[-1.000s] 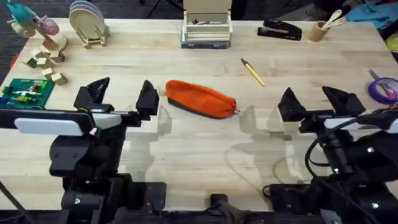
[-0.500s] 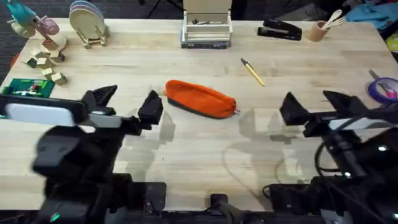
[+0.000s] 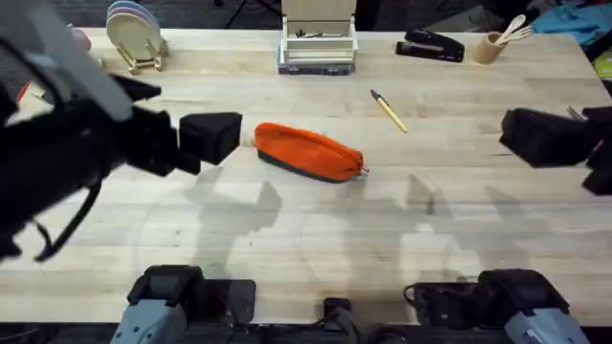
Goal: Unzip the bag, pick up the pens from the table one at a time and place them inside, then zip the bag closed.
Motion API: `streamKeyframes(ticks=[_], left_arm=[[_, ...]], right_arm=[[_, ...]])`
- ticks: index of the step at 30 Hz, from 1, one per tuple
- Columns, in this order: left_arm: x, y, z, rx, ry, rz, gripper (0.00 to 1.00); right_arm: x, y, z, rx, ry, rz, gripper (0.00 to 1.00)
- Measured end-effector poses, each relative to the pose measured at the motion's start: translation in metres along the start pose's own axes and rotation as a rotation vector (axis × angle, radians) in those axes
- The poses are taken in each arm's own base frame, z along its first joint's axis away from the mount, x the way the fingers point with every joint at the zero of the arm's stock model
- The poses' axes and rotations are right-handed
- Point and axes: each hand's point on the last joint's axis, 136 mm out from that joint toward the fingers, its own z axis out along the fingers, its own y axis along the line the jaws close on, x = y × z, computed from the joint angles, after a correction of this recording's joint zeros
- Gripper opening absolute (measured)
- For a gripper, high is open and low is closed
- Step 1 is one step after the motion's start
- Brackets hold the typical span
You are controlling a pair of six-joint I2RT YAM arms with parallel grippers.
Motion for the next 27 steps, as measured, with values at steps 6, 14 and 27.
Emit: streamKeyframes(ticks=[6, 14, 27], left_arm=[[0.003, -0.004, 0.023, 0.071, 0.079, 0.079, 0.993], [0.018, -0.015, 0.05, 0.229, 0.14, 0.497, 0.993], [0.046, -0.016, 0.104, 0.471, 0.154, 0.881, 0.993]], right_arm=[[-0.013, 0.0, 0.003, 0.0, 0.054, 0.002, 0.998], [-0.013, 0.0, 0.005, 0.0, 0.061, 0.002, 0.998], [-0.013, 0.0, 0.005, 0.0, 0.061, 0.002, 0.997]])
